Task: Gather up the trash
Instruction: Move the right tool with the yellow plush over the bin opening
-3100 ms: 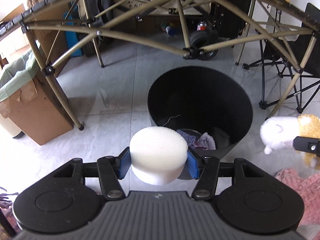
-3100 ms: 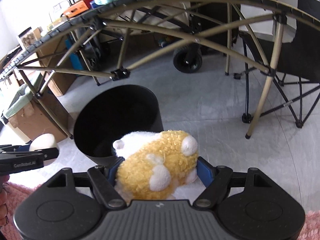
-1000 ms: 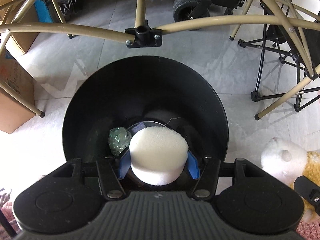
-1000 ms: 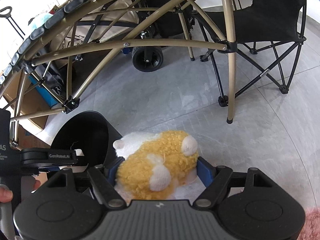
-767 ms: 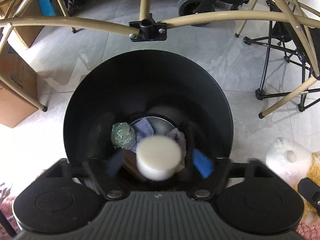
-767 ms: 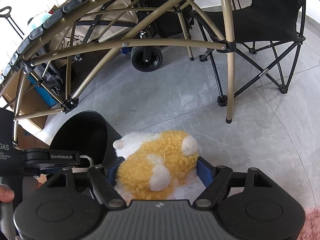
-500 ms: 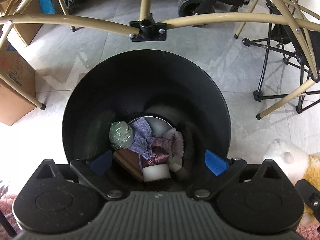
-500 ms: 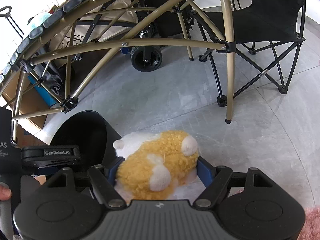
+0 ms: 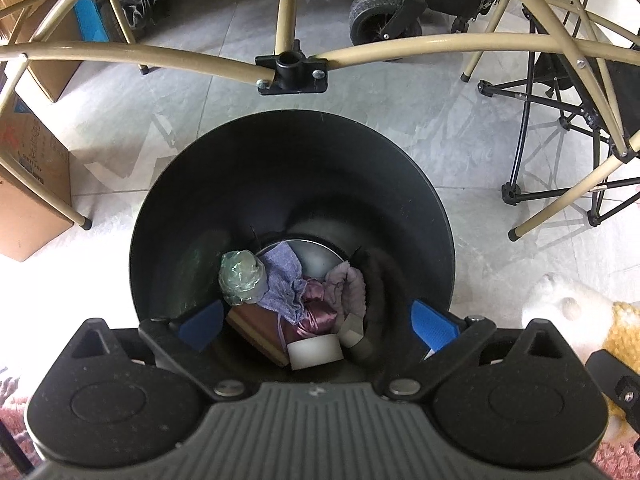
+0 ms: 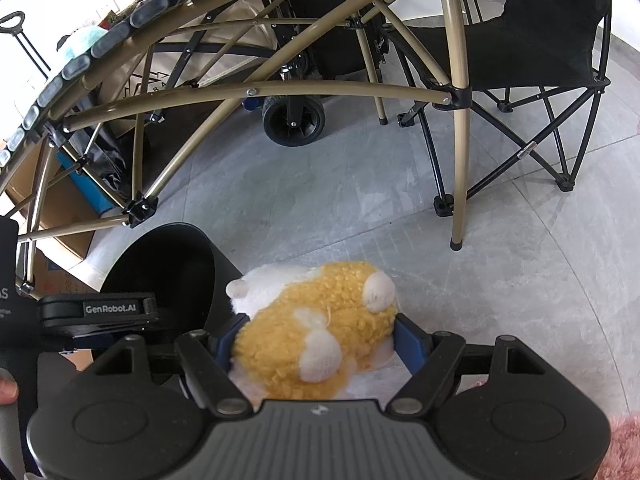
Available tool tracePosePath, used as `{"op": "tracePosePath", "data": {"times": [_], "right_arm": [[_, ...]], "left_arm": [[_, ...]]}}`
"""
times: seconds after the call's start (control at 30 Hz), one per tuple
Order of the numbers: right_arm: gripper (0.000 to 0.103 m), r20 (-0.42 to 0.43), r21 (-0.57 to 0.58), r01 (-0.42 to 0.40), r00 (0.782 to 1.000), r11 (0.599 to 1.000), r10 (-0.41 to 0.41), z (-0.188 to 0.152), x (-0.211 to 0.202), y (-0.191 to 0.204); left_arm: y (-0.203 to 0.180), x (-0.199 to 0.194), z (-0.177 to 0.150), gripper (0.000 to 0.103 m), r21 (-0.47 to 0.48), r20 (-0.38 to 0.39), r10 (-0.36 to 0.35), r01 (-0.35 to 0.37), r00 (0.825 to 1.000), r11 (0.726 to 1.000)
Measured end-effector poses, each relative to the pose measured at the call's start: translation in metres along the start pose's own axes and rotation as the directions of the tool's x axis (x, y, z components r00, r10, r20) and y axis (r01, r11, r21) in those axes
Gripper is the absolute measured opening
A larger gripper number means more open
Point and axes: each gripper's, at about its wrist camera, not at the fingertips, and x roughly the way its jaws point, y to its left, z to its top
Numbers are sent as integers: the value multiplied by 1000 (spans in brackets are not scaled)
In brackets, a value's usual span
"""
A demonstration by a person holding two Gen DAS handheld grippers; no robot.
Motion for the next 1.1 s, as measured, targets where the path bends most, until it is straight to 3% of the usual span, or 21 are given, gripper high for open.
{"op": "tracePosePath", "data": {"times": [0.43, 1.1], "right_arm": [[76, 35, -47, -9, 999, 999, 11, 1, -9, 18], [76, 42, -207, -53, 997, 977, 63, 0, -2, 96]], "left_arm": [[19, -23, -6, 103, -8, 64, -9, 10, 998, 1000], [90, -59, -17, 103, -94, 156, 21, -6, 988, 996]]}}
